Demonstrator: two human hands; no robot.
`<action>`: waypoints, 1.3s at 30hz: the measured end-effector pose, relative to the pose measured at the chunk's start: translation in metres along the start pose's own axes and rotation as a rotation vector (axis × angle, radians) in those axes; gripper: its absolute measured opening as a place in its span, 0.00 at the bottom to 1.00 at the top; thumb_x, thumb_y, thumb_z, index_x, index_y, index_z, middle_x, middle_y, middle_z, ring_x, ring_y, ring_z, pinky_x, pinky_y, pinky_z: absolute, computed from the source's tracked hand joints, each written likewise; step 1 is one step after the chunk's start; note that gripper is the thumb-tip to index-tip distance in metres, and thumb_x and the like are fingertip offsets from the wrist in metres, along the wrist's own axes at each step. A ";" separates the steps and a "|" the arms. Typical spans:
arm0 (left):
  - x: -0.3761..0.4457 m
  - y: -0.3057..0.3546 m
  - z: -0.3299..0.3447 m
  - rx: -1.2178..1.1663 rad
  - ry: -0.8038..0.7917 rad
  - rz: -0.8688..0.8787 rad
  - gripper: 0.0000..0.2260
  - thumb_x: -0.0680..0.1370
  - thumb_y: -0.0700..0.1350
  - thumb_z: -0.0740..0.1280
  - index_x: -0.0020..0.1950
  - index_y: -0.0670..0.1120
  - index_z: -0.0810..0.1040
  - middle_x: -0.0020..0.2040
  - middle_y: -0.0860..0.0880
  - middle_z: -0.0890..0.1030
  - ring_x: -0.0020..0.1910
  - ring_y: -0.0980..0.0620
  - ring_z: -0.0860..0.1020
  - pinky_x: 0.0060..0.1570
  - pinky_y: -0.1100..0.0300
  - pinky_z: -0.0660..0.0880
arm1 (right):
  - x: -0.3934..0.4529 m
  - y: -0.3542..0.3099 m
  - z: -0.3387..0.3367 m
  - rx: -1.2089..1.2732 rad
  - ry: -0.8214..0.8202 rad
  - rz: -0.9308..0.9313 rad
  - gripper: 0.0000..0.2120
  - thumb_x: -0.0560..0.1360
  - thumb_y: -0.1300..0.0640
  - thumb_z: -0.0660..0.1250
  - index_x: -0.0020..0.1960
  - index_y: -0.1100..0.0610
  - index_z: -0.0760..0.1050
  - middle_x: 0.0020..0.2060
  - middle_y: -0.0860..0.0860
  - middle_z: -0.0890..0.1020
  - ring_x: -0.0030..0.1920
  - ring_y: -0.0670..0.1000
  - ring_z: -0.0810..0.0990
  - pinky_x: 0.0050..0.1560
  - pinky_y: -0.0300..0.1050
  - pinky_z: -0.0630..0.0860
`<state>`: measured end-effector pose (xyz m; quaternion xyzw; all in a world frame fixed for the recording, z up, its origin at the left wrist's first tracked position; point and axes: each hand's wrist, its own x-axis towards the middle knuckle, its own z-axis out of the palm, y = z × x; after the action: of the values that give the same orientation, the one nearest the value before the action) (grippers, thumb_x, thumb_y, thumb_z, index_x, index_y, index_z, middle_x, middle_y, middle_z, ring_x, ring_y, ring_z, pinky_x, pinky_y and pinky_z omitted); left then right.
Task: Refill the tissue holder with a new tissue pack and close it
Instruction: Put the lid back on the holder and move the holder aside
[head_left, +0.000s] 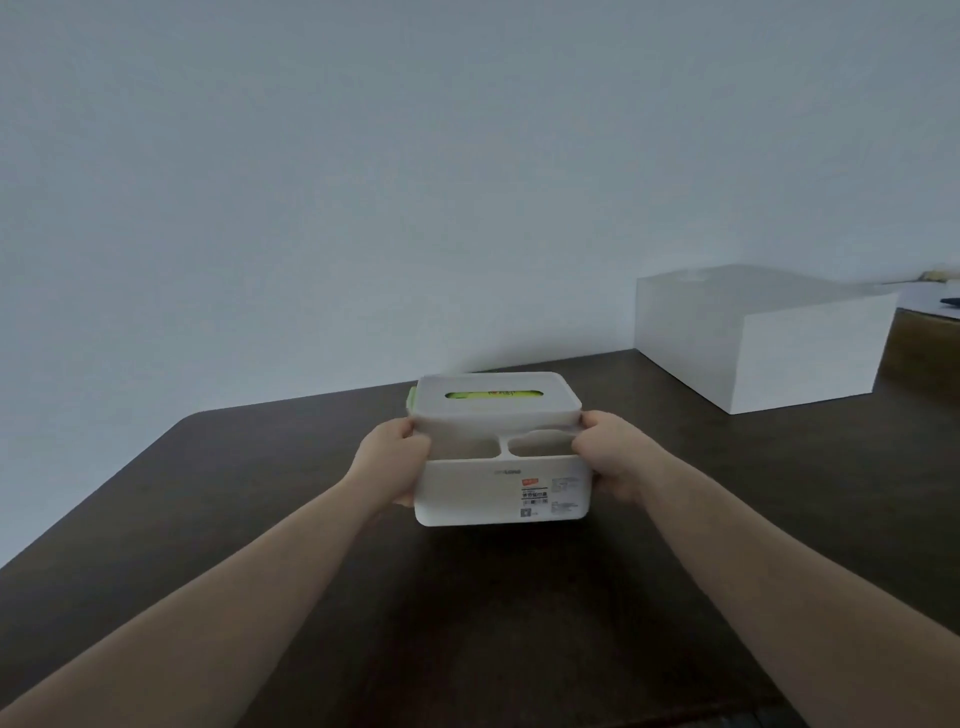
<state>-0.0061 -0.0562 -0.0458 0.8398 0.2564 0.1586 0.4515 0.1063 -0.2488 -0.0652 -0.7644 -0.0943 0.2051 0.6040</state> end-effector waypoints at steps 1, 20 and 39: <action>0.006 0.006 0.008 0.006 0.009 0.017 0.14 0.74 0.40 0.54 0.49 0.44 0.79 0.49 0.38 0.81 0.48 0.37 0.81 0.43 0.41 0.82 | 0.006 -0.001 -0.009 -0.003 0.042 -0.012 0.18 0.77 0.69 0.53 0.62 0.58 0.73 0.53 0.57 0.81 0.49 0.56 0.82 0.38 0.50 0.81; 0.154 0.068 0.176 -0.115 -0.048 0.096 0.14 0.74 0.40 0.55 0.50 0.49 0.78 0.40 0.48 0.77 0.42 0.44 0.78 0.41 0.42 0.82 | 0.142 -0.008 -0.129 -0.233 0.430 -0.083 0.16 0.76 0.69 0.56 0.60 0.64 0.78 0.48 0.59 0.78 0.48 0.58 0.77 0.53 0.56 0.79; 0.249 0.095 0.226 -0.032 0.041 0.148 0.10 0.74 0.38 0.54 0.47 0.44 0.75 0.43 0.46 0.76 0.44 0.44 0.73 0.41 0.56 0.70 | 0.240 -0.023 -0.138 -0.205 0.693 -0.080 0.17 0.70 0.66 0.59 0.57 0.60 0.78 0.53 0.58 0.83 0.53 0.60 0.81 0.45 0.46 0.77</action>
<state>0.3373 -0.1104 -0.0795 0.8456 0.2005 0.2129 0.4467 0.3829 -0.2710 -0.0657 -0.8408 0.0660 -0.1004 0.5278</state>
